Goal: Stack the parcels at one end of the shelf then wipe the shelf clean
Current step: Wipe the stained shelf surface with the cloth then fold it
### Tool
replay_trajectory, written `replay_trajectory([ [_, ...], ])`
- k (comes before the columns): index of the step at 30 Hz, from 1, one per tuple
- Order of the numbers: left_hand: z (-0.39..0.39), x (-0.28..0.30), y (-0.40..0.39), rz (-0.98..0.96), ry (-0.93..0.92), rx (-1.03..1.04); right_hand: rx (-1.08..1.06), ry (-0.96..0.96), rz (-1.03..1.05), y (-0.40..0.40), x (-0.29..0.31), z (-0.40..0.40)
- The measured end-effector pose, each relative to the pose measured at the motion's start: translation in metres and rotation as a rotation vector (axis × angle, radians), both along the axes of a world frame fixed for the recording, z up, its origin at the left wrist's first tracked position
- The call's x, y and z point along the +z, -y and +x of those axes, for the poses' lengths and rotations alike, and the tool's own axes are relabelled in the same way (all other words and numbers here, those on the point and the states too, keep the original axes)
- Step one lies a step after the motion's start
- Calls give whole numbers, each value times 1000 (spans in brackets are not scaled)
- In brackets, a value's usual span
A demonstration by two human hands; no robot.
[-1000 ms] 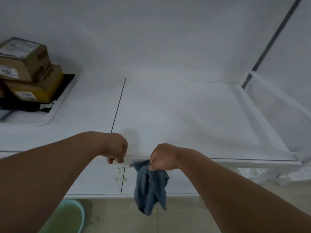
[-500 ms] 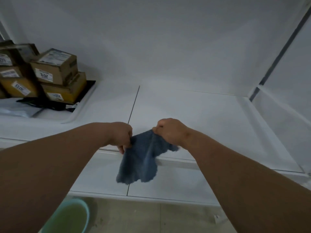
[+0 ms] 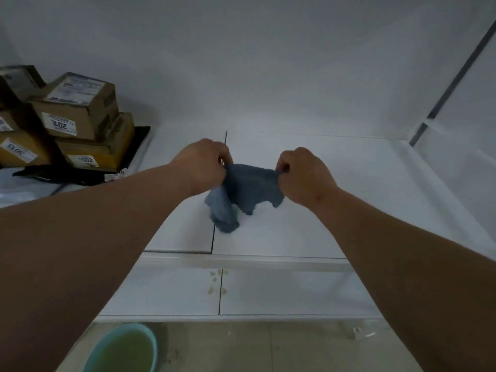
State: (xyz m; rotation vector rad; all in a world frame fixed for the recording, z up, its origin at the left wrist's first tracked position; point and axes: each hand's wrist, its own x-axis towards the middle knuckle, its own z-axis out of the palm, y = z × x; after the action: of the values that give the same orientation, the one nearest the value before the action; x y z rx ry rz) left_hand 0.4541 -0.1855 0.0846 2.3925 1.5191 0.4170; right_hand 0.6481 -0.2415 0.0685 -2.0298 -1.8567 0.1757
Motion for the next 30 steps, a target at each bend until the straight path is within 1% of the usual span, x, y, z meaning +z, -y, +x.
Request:
replay_trajectory([
  [1,1,-10,-6,-72,-134,-76,-4,144,-127,-2,-7,-3],
  [2,1,-21,-10,-162,-281,-149,1,241,-252,-4,-16,-6],
  [3,0,-34,-14,-241,-398,-207,1,271,-341,-6,-25,-8],
  [4,-3,-47,-18,-274,-471,-252,-3,256,-389,-8,-35,-9],
  [5,-6,-58,-21,-290,-480,-264,-9,223,-407,-10,-45,-9],
  [8,-10,-83,-33,-342,-346,-230,3,138,-430,-19,-73,-9],
  [11,-7,-101,-45,-327,-271,-270,81,153,-474,-27,-94,-12],
  [12,-6,-107,-48,-311,-287,-291,117,190,-497,-31,-100,-12],
  [14,-1,-119,-53,-257,-420,-355,157,249,-528,-36,-109,-13],
  [15,2,-124,-54,-221,-475,-378,158,248,-515,-37,-113,-12],
  [16,5,-129,-55,-177,-495,-399,141,219,-487,-37,-115,-10],
  [18,14,-132,-55,-109,-469,-435,82,129,-421,-32,-115,-5],
  [20,25,-128,-48,-138,-440,-447,55,128,-393,-20,-112,-1],
  [22,33,-123,-38,-177,-493,-451,61,173,-402,-5,-110,-2],
  [25,37,-119,-22,-239,-564,-451,99,185,-422,16,-103,-13],
  [28,27,-115,-10,-305,-664,-443,217,224,-511,25,-94,-32],
  [30,15,-109,-3,-388,-686,-405,305,202,-640,27,-91,-44],
])
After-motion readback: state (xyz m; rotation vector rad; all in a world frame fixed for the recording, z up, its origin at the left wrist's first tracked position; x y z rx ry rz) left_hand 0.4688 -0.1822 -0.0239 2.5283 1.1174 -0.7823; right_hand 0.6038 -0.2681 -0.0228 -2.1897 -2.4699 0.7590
